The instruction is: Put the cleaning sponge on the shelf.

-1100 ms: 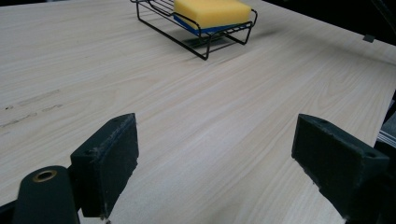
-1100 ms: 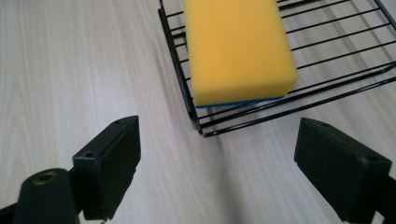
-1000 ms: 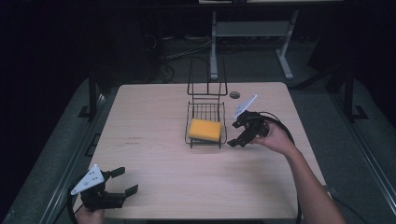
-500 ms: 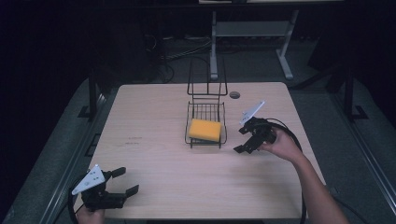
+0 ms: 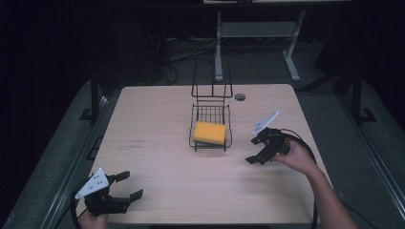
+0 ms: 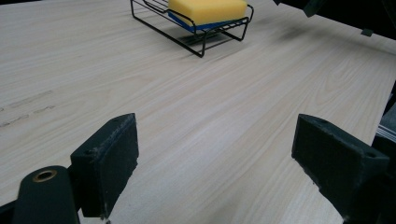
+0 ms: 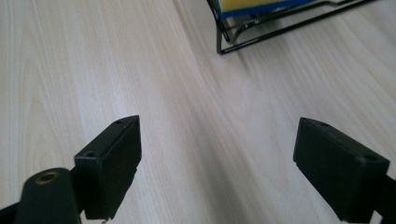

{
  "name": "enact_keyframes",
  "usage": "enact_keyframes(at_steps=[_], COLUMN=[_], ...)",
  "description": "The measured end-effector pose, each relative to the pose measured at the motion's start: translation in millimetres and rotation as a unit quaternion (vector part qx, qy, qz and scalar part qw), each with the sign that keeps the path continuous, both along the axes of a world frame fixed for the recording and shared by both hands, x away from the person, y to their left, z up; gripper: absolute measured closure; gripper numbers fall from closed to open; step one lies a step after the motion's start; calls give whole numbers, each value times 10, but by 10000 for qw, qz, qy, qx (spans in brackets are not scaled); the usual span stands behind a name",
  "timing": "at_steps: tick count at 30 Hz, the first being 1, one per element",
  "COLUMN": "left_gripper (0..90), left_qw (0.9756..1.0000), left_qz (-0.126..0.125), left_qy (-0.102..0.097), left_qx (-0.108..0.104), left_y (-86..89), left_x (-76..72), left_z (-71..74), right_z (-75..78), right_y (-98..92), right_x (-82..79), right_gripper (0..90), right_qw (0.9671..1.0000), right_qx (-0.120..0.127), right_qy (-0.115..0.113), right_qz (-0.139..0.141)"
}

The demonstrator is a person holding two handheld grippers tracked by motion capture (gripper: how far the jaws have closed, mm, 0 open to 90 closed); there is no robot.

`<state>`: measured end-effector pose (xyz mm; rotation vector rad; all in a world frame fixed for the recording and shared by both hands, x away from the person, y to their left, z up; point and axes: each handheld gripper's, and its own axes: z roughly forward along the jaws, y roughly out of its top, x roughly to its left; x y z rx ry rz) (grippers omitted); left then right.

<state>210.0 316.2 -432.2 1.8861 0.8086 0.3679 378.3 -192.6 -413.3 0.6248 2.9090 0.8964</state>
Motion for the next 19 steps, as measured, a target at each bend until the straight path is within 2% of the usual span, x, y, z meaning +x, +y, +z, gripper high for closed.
enact_keyframes(at_steps=[14,19], left_gripper=[140,141], left_qw=[10000,10000], left_qz=[6,3], left_qy=[-4,-5], left_qx=[5,9], left_y=[2,-7], left_x=[-1,3], left_z=[0,1], right_z=[-111,-108], right_y=[-62,-62], right_x=[-133,-194], right_gripper=[149,149], right_qw=[9999,9999], right_qx=[-135,-122], right_qy=[48,-13], right_qz=[-12,12])
